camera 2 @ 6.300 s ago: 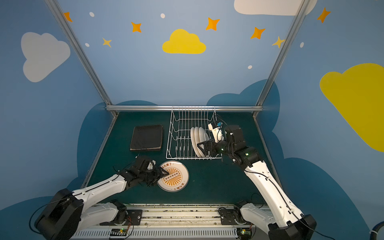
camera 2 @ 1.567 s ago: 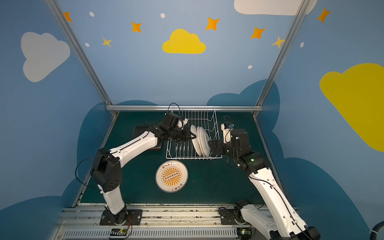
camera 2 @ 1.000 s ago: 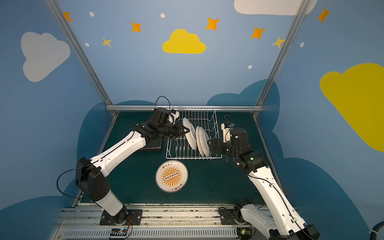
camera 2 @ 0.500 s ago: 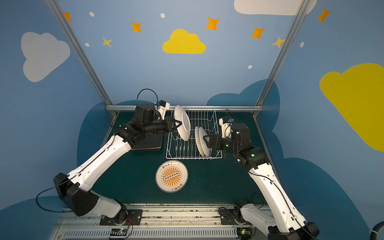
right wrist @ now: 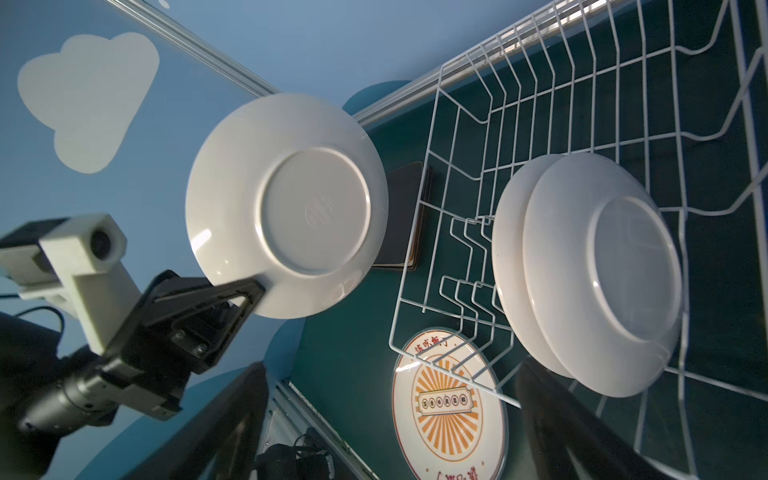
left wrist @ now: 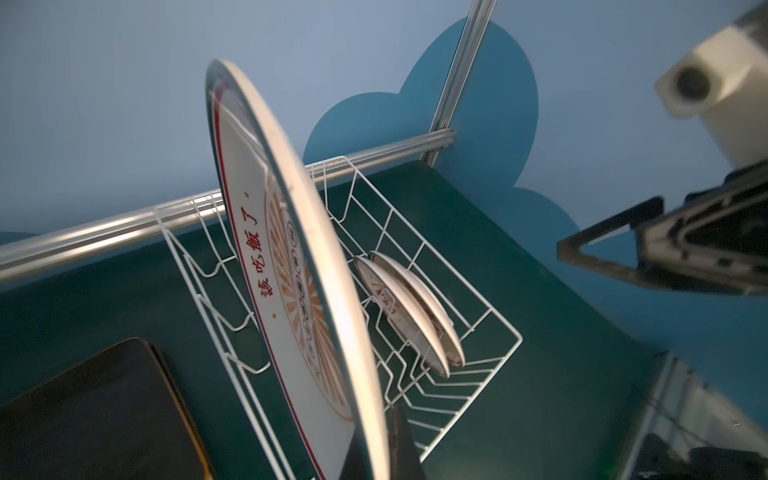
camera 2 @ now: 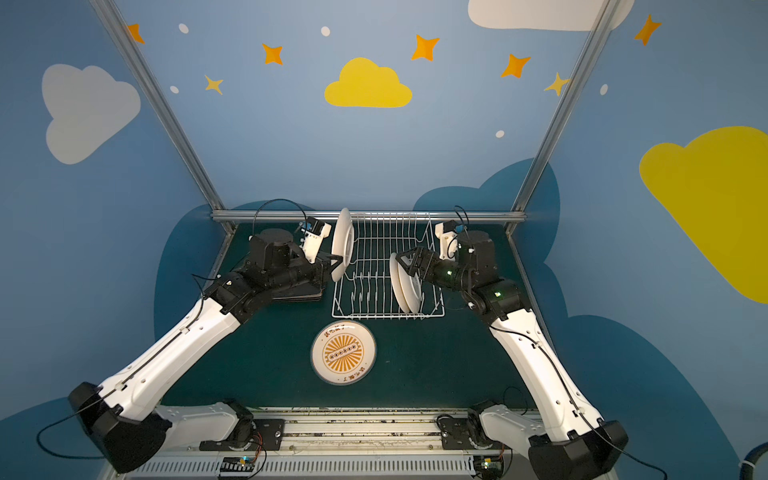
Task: Unload the plates from the dish rack
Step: 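Close the left gripper on the printed plate and lift it out, then tilt the printed plate flat while the right gripper reaches for its far rim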
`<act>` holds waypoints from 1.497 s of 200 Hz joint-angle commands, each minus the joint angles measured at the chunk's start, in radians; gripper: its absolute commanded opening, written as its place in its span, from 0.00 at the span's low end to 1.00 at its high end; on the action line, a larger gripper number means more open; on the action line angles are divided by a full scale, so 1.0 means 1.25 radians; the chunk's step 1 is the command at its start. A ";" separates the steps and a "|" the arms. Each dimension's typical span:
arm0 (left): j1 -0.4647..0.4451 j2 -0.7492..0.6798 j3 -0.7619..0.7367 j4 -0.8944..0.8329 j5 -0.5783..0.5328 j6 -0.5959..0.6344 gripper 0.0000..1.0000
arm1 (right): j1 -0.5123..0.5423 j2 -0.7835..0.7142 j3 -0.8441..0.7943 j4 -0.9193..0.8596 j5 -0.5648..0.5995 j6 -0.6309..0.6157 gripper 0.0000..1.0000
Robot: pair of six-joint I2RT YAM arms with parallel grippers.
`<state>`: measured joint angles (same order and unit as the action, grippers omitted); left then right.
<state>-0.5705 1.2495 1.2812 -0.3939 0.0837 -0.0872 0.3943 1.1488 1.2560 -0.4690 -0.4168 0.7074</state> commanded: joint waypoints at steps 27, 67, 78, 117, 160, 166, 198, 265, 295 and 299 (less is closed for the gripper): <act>-0.033 -0.075 -0.054 0.024 -0.021 0.257 0.03 | 0.005 0.043 0.070 0.033 -0.051 0.062 0.92; -0.081 -0.107 -0.106 0.052 -0.044 0.406 0.03 | 0.018 0.079 0.106 0.027 -0.055 0.062 0.92; -0.085 -0.104 -0.106 0.043 -0.046 0.428 0.03 | 0.025 0.087 0.111 0.028 -0.060 0.057 0.91; -0.121 -0.107 -0.132 0.061 -0.094 0.535 0.03 | 0.053 0.104 0.106 0.029 -0.051 0.066 0.90; -0.162 -0.114 -0.167 0.087 -0.143 0.654 0.03 | 0.089 0.119 0.114 -0.008 -0.024 0.040 0.89; -0.166 -0.115 -0.172 0.091 -0.147 0.666 0.03 | 0.094 0.119 0.113 -0.015 -0.015 0.036 0.89; -0.184 -0.126 -0.202 0.147 -0.167 0.719 0.03 | 0.105 0.139 0.112 -0.056 0.004 0.039 0.82; -0.216 -0.123 -0.236 0.193 -0.216 0.826 0.03 | 0.118 0.218 0.182 -0.193 0.006 0.028 0.58; -0.226 -0.116 -0.250 0.213 -0.245 0.861 0.03 | 0.120 0.243 0.191 -0.224 -0.015 0.049 0.38; -0.226 -0.116 -0.252 0.214 -0.248 0.860 0.03 | 0.120 0.243 0.190 -0.225 -0.017 0.052 0.36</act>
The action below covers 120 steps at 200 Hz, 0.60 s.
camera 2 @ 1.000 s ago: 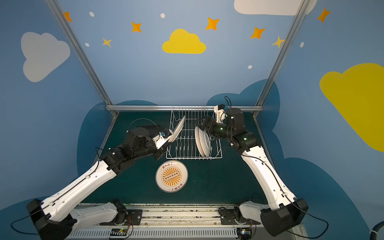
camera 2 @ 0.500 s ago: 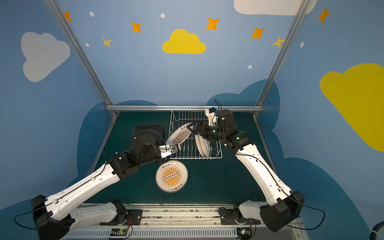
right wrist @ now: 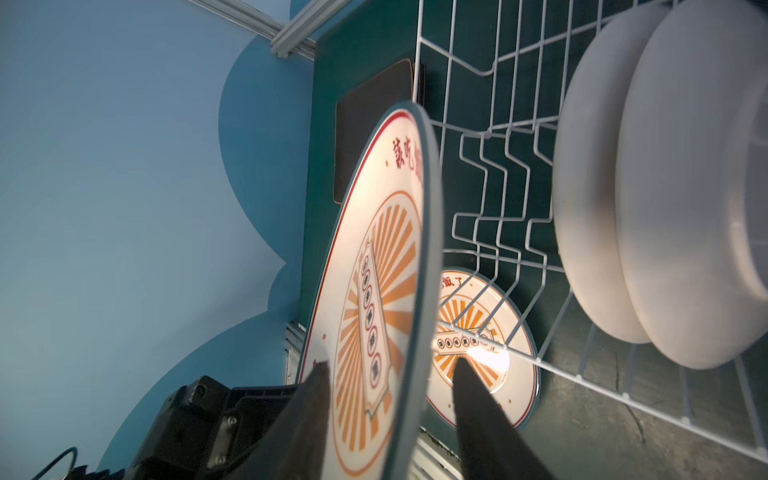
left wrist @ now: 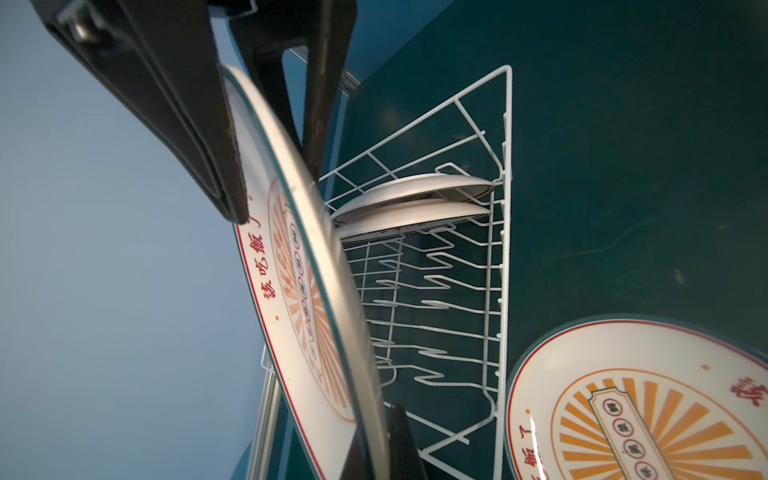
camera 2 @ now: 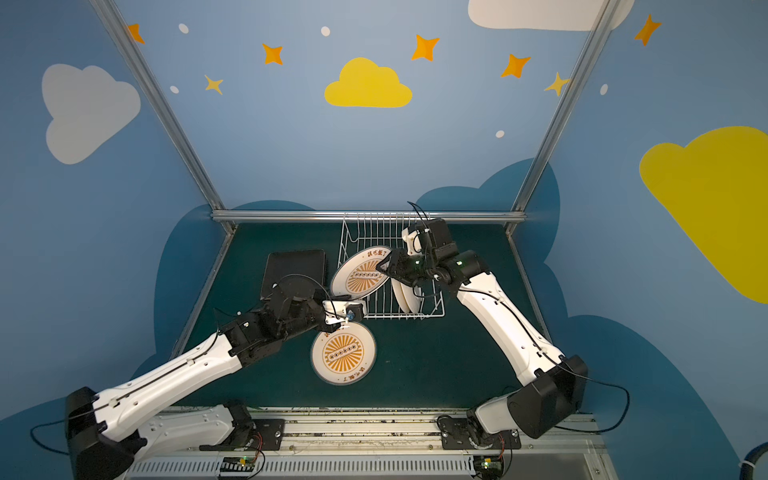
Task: Unload the plates from the dish rack
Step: 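Tilt the printed plate flat while the right gripper reaches for its far rim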
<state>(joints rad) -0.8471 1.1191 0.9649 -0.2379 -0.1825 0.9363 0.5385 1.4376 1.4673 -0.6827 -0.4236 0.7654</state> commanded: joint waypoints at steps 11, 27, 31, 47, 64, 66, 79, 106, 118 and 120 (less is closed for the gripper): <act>-0.005 -0.010 -0.004 0.090 -0.043 0.046 0.03 | 0.004 0.013 0.018 -0.051 -0.018 0.009 0.31; -0.006 -0.014 -0.013 0.095 -0.051 0.044 0.03 | 0.004 0.011 0.006 -0.027 -0.028 0.008 0.21; -0.006 -0.013 -0.016 0.100 -0.056 0.045 0.03 | 0.004 0.008 0.001 -0.019 -0.030 0.009 0.18; -0.007 -0.016 -0.033 0.130 -0.077 0.042 0.05 | 0.003 -0.002 -0.021 0.017 -0.030 0.018 0.03; -0.007 -0.016 -0.043 0.151 -0.094 0.030 0.18 | -0.003 -0.013 -0.040 0.055 -0.036 0.033 0.00; -0.007 -0.016 -0.044 0.152 -0.094 0.029 0.22 | -0.004 -0.014 -0.042 0.060 -0.037 0.035 0.00; -0.007 -0.019 -0.050 0.155 -0.097 0.012 0.56 | -0.010 -0.020 -0.052 0.082 -0.043 0.048 0.00; -0.006 -0.034 -0.063 0.171 -0.103 -0.062 0.85 | -0.027 -0.046 -0.085 0.137 -0.045 0.072 0.00; -0.003 -0.049 -0.064 0.163 -0.095 -0.121 0.92 | -0.039 -0.065 -0.111 0.171 -0.042 0.081 0.00; -0.002 -0.052 -0.064 0.162 -0.091 -0.135 0.93 | -0.042 -0.070 -0.115 0.177 -0.042 0.083 0.00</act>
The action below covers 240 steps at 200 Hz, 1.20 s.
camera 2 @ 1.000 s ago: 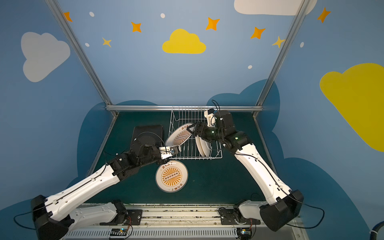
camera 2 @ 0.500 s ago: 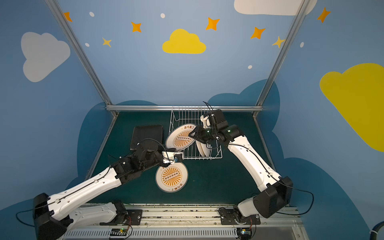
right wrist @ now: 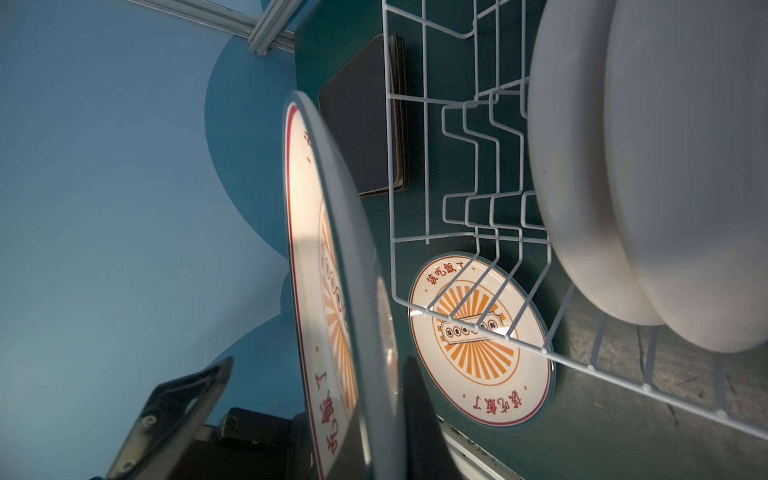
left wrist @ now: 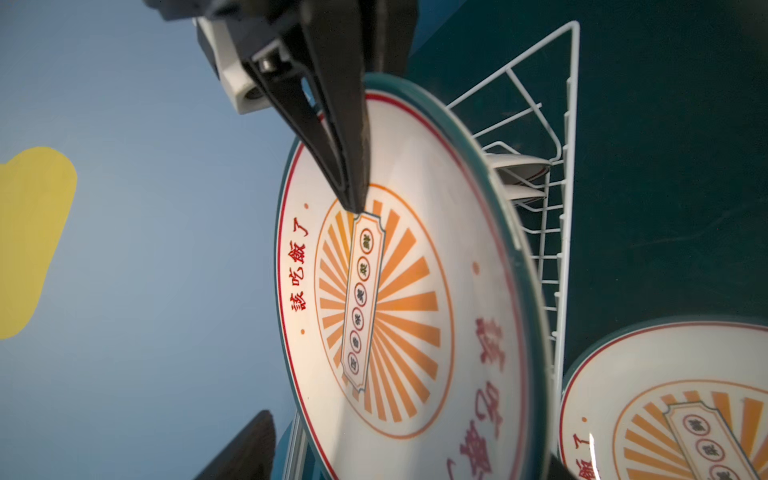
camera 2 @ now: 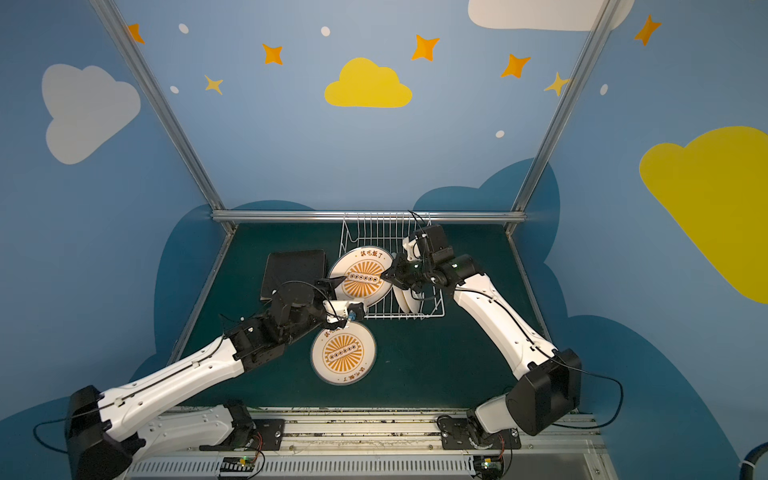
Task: Unload the plates from the dish rack
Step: 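Tilt the printed plate flat while the right gripper reaches for its far rim, then grip the printed plate's far rim with the right gripper, holding with both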
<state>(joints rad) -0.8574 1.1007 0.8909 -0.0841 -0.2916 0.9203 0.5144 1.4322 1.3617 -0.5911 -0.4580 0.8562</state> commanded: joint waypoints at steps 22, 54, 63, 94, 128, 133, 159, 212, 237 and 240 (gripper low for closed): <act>0.041 -0.077 0.006 -0.004 0.080 -0.299 0.99 | -0.046 -0.106 -0.084 0.176 -0.005 0.024 0.00; 0.142 -0.129 0.012 -0.008 0.188 -0.606 0.99 | -0.074 -0.159 -0.153 0.235 0.014 -0.013 0.00; 0.183 -0.138 0.009 0.002 0.213 -0.706 0.99 | -0.080 -0.171 -0.165 0.247 0.012 -0.024 0.00; 0.317 -0.121 0.021 -0.007 0.374 -1.007 0.99 | -0.092 -0.199 -0.198 0.291 -0.014 -0.075 0.00; 0.376 -0.029 0.044 0.020 0.564 -1.201 0.99 | -0.097 -0.219 -0.226 0.347 -0.056 -0.119 0.00; 0.378 -0.017 0.044 0.035 0.583 -1.223 0.99 | -0.099 -0.221 -0.228 0.352 -0.060 -0.124 0.00; 0.385 0.065 0.058 0.118 0.706 -1.332 0.98 | -0.100 -0.228 -0.240 0.369 -0.080 -0.144 0.00; 0.381 0.208 0.127 0.152 0.837 -1.392 0.85 | -0.101 -0.204 -0.228 0.355 -0.131 -0.160 0.00; 0.380 0.220 0.124 0.181 0.849 -1.395 0.70 | -0.101 -0.199 -0.230 0.356 -0.138 -0.156 0.00; 0.380 0.221 0.124 0.180 0.851 -1.395 0.69 | -0.101 -0.197 -0.230 0.357 -0.140 -0.156 0.00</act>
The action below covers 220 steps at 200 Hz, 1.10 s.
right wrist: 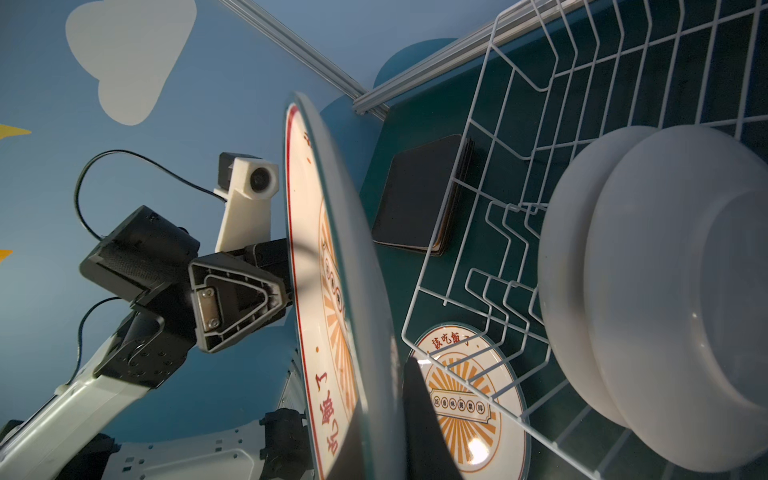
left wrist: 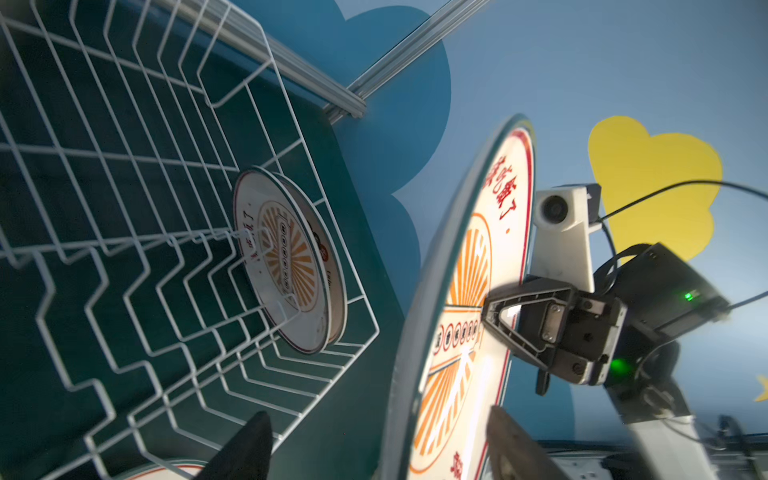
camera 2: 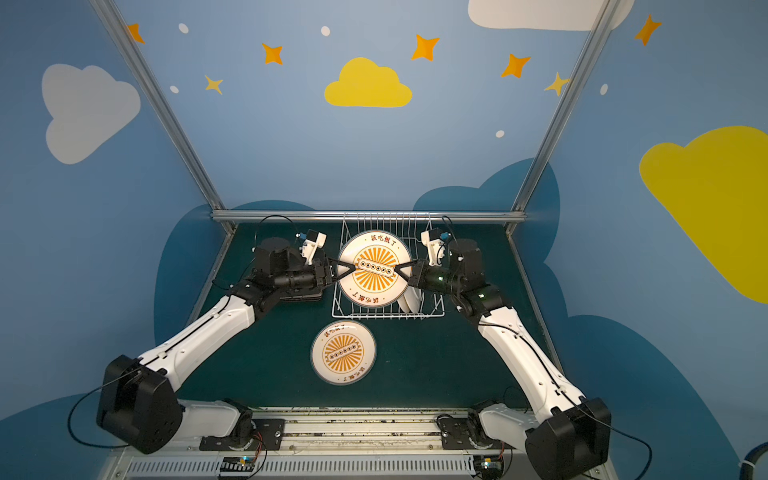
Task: Unload the plates from the dish rack
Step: 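Grip the printed plate's far rim with the right gripper, holding with both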
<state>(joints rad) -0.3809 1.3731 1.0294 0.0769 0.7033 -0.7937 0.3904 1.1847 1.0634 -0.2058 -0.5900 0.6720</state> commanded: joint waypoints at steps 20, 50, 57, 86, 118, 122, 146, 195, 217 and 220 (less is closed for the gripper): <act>-0.005 0.006 0.007 0.061 0.073 -0.026 0.60 | -0.002 0.008 0.008 0.051 -0.059 -0.018 0.00; -0.013 0.007 -0.007 0.082 0.085 -0.029 0.45 | -0.002 0.031 0.023 0.025 -0.091 -0.028 0.00; -0.012 0.005 -0.013 0.088 0.082 -0.031 0.39 | -0.002 0.034 0.026 0.023 -0.099 -0.030 0.00; -0.015 -0.003 -0.031 0.129 0.068 -0.050 0.23 | -0.002 0.033 0.017 0.025 -0.100 -0.033 0.00; -0.016 -0.008 -0.036 0.132 0.063 -0.062 0.04 | -0.002 0.042 0.020 0.024 -0.115 -0.042 0.00; -0.016 -0.007 -0.036 0.133 0.065 -0.065 0.03 | -0.002 0.044 0.021 0.024 -0.118 -0.042 0.00; -0.017 -0.002 -0.033 0.135 0.079 -0.071 0.03 | -0.002 0.060 0.025 0.025 -0.136 -0.038 0.00; -0.018 -0.055 -0.059 0.128 0.016 -0.066 0.03 | -0.003 0.061 0.041 0.004 -0.114 -0.042 0.15; -0.018 -0.079 -0.076 0.124 -0.016 -0.073 0.03 | -0.003 0.056 0.048 -0.009 -0.097 -0.047 0.34; -0.018 -0.081 -0.078 0.124 -0.021 -0.073 0.03 | -0.003 0.055 0.048 -0.010 -0.094 -0.047 0.36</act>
<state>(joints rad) -0.3981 1.3243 0.9390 0.1913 0.7197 -0.8837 0.3809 1.2602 1.0801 -0.2047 -0.7303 0.6342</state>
